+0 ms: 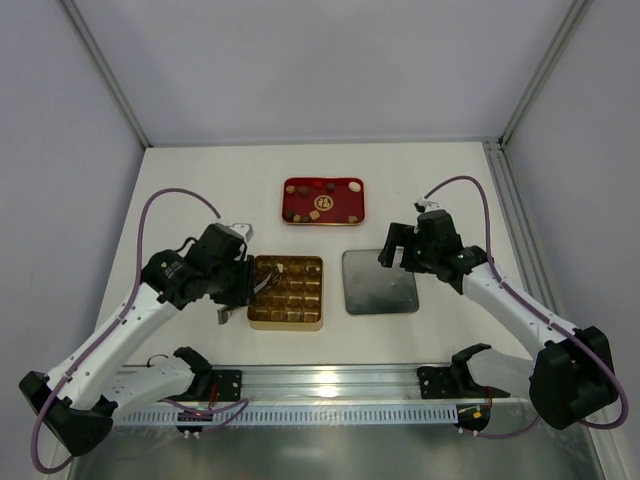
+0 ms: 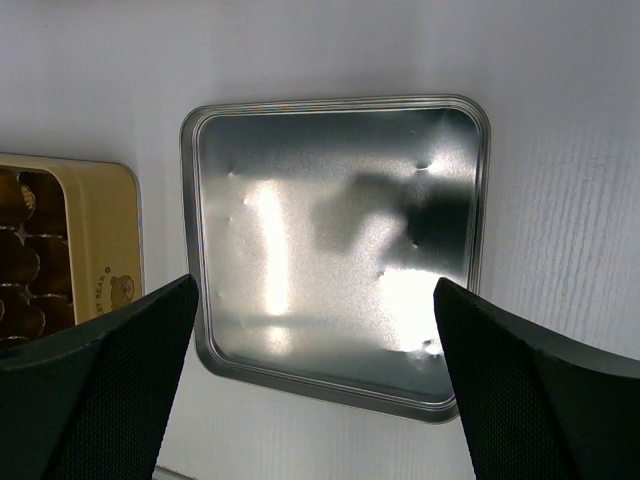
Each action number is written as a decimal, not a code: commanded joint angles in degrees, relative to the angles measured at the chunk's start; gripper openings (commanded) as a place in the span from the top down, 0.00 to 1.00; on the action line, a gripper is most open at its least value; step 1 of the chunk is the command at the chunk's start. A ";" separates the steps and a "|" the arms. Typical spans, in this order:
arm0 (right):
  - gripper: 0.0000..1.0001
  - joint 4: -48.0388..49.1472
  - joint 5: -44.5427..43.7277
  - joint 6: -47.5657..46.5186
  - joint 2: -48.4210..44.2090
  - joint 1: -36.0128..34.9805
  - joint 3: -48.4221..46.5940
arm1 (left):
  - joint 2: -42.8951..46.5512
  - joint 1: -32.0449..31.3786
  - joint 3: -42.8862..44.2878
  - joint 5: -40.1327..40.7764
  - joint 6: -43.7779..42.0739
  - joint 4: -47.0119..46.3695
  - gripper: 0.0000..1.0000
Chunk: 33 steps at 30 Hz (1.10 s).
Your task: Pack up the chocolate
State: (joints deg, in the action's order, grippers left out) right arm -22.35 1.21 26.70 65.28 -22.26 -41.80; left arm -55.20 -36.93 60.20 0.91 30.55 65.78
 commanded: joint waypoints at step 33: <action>0.00 -1.03 -0.33 -1.91 -4.98 0.38 -1.36 | -39.62 0.80 40.15 4.89 -10.33 -7.77 0.58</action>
State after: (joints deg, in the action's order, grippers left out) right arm -23.35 1.23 25.65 62.22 -22.24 -42.41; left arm -91.79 -36.73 95.83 4.51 23.29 59.44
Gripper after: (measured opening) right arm 0.996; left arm 0.425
